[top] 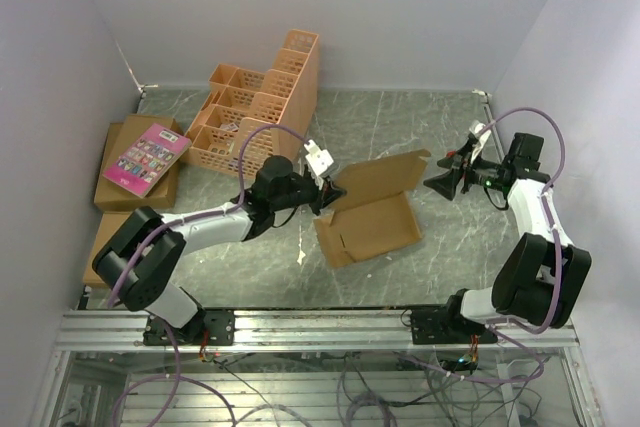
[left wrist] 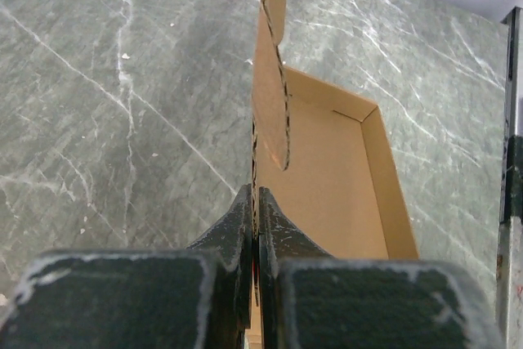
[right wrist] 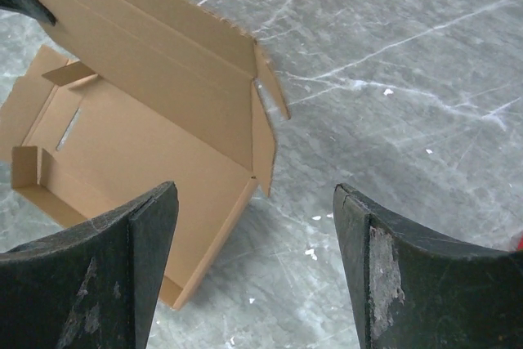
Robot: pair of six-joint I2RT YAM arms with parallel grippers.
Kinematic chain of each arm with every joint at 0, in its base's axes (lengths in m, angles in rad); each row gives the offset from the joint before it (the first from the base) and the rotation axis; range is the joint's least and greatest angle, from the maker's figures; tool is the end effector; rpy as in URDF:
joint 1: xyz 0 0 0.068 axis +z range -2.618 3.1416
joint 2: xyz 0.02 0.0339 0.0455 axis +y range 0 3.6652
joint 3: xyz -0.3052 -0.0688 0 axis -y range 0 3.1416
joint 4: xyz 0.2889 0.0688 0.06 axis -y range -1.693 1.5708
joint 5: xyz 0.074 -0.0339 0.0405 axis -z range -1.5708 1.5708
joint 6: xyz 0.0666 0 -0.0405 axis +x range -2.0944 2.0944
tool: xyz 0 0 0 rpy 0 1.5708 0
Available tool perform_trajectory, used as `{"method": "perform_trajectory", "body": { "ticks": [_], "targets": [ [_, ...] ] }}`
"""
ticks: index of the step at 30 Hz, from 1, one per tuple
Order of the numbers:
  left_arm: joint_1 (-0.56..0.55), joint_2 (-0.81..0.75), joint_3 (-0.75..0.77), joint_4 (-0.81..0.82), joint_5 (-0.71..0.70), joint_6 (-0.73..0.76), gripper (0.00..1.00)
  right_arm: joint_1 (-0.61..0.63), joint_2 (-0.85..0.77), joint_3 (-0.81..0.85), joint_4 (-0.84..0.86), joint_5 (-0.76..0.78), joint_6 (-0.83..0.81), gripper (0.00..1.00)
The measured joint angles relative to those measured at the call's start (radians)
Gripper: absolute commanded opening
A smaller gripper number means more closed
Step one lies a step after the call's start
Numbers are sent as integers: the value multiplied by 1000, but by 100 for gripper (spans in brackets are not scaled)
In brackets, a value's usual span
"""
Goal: Fold the paper box
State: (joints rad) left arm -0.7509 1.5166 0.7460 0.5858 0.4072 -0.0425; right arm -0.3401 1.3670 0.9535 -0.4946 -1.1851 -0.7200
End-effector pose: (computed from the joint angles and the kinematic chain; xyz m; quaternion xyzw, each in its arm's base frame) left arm 0.2638 -0.2822 0.2352 0.3825 0.6619 -0.3852 0.5170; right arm 0.3108 -0.0445 0.2732 -0.3265 0.7360 0.3192 0.4998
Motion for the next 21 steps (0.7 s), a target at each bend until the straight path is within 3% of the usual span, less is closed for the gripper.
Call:
{"method": "perform_trajectory", "body": {
  "ticks": [12, 15, 21],
  "targets": [
    [92, 21, 73, -45, 239, 51, 7, 37, 56, 0, 76, -80, 13, 73],
    [97, 26, 94, -65, 283, 66, 7, 69, 55, 0, 74, -108, 3, 57],
    [101, 36, 136, -104, 344, 98, 7, 85, 55, 19, 31, -164, -24, 39]
  ]
}}
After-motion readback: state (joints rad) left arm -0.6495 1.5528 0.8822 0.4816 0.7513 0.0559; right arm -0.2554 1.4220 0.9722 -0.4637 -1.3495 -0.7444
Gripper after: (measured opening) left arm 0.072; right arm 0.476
